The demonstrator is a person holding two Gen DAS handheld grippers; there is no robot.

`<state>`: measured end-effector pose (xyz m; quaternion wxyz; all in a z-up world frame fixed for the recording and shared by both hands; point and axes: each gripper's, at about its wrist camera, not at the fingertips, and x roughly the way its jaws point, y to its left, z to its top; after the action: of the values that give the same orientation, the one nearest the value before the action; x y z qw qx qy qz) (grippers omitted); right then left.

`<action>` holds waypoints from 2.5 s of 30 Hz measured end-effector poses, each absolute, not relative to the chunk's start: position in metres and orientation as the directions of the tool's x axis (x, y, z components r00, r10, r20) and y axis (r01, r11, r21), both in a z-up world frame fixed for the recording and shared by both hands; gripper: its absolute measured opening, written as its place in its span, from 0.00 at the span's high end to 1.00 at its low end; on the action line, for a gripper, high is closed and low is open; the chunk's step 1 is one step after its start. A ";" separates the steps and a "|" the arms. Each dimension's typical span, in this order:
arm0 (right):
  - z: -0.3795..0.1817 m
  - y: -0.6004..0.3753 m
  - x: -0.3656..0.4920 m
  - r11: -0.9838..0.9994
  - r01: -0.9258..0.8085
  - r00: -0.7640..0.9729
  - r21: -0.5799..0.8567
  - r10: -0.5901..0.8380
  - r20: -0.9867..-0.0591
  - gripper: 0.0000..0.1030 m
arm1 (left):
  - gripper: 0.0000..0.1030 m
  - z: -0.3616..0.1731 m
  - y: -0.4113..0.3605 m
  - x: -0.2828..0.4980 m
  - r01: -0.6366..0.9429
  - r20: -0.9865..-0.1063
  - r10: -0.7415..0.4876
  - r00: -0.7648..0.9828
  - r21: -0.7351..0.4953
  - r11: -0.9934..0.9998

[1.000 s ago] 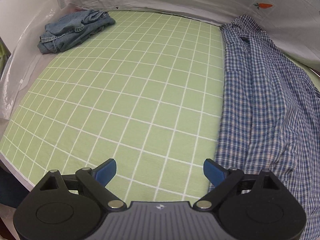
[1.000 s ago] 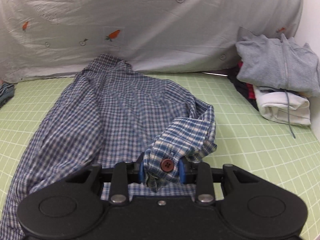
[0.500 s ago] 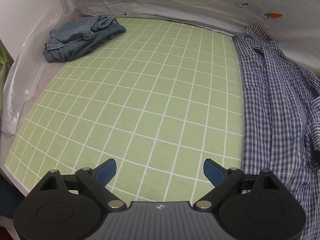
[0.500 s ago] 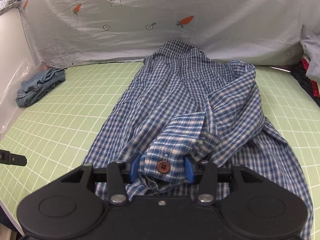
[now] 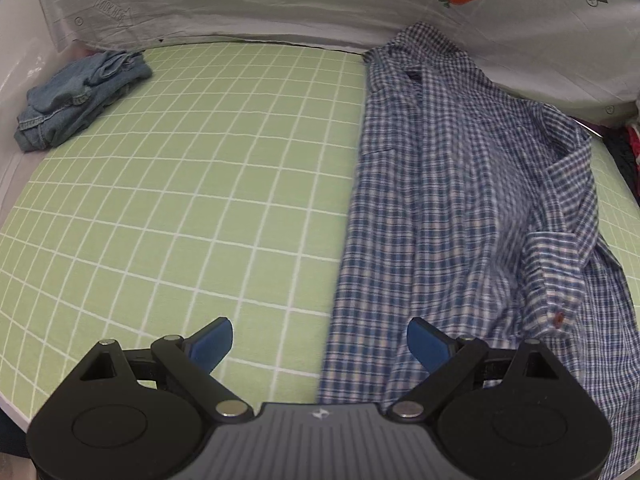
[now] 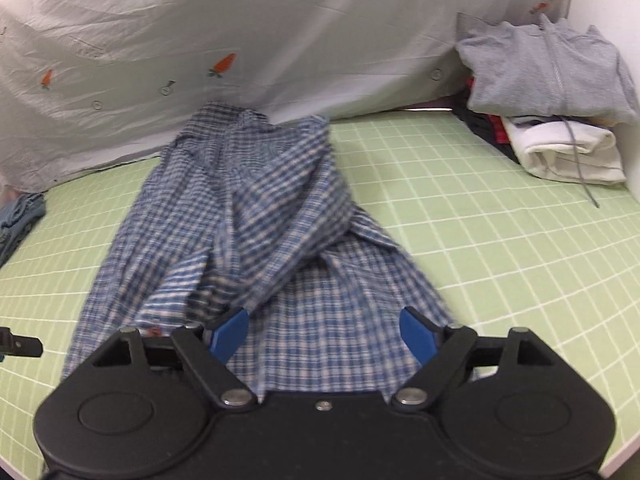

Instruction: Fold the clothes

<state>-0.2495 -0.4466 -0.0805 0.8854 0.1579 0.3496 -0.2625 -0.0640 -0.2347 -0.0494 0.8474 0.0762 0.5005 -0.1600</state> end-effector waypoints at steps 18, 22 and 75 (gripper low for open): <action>-0.106 -0.568 -0.315 0.709 0.704 0.447 0.025 -0.416 -0.792 0.08 | 0.42 -0.055 -0.391 -0.106 0.578 -0.841 -0.358 0.406 -0.067 0.813; -0.111 -0.574 -0.311 0.712 0.701 0.449 0.037 -0.400 -0.799 0.08 | 0.72 -0.060 -0.392 -0.103 0.583 -0.851 -0.348 0.393 -0.061 0.810; -0.100 -0.419 -0.142 0.711 0.665 0.293 -0.231 -0.532 -0.794 0.08 | 0.24 -0.029 -0.182 0.184 0.185 -0.764 -0.310 0.566 -0.248 0.951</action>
<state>-0.1420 -0.4192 -0.0999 0.8009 0.0716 0.4625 -0.3736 0.1839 -0.1818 -0.0292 0.8820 -0.0700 0.4443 -0.1402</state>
